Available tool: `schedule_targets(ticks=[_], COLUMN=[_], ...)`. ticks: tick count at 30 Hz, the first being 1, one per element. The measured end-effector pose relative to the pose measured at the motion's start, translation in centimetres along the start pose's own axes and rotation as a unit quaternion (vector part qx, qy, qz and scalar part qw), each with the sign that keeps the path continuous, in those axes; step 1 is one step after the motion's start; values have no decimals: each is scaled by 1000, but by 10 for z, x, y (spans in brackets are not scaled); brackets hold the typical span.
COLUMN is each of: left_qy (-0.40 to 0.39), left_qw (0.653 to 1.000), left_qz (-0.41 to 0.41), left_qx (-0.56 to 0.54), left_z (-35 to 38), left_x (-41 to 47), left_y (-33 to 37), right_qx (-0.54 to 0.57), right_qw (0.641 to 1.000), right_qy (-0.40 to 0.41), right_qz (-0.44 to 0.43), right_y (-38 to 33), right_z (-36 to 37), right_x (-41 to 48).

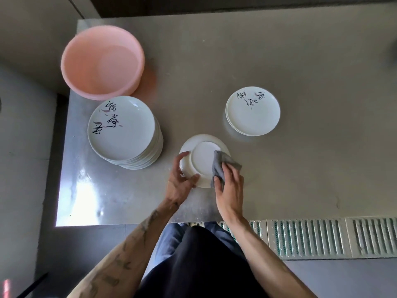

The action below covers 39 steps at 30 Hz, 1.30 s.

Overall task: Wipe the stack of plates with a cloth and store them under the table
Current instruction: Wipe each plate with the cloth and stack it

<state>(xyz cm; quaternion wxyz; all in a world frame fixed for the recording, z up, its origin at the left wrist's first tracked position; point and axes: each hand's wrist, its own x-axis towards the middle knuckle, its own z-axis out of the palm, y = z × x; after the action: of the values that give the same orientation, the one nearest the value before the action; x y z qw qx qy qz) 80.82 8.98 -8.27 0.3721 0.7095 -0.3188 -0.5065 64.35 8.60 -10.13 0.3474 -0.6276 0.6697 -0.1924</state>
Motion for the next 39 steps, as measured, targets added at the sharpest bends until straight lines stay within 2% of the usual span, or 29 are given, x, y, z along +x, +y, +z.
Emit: schedule_targets(ticks=[5, 10, 15, 19, 25, 33, 39], left_qy=[-14, -8, -10, -2, -42, -28, -11], left_qw=[1000, 1000, 1000, 999, 999, 998, 1000], left_qz=[-8, -17, -12, -17, -23, -45, -10], left_qx=[0, 4, -5, -28, 0, -30, -2], left_z=[-10, -1, -4, 5, -2, 8, 5], left_x=[8, 6, 10, 9, 4, -1, 5], left_y=[3, 4, 1, 3, 0, -5, -4], right_qx=[12, -13, 14, 15, 15, 21, 15], right_qw=[1000, 1000, 999, 1000, 1000, 1000, 1000], right_qy=[-16, -15, -36, -13, -11, 8, -1], right_qz=[-8, -11, -3, 12, 15, 17, 21], right_y=[7, -7, 5, -9, 0, -7, -2], right_z=[-17, -6, -21, -11, -24, -11, -14], right_x=[26, 3, 22, 5, 15, -7, 5])
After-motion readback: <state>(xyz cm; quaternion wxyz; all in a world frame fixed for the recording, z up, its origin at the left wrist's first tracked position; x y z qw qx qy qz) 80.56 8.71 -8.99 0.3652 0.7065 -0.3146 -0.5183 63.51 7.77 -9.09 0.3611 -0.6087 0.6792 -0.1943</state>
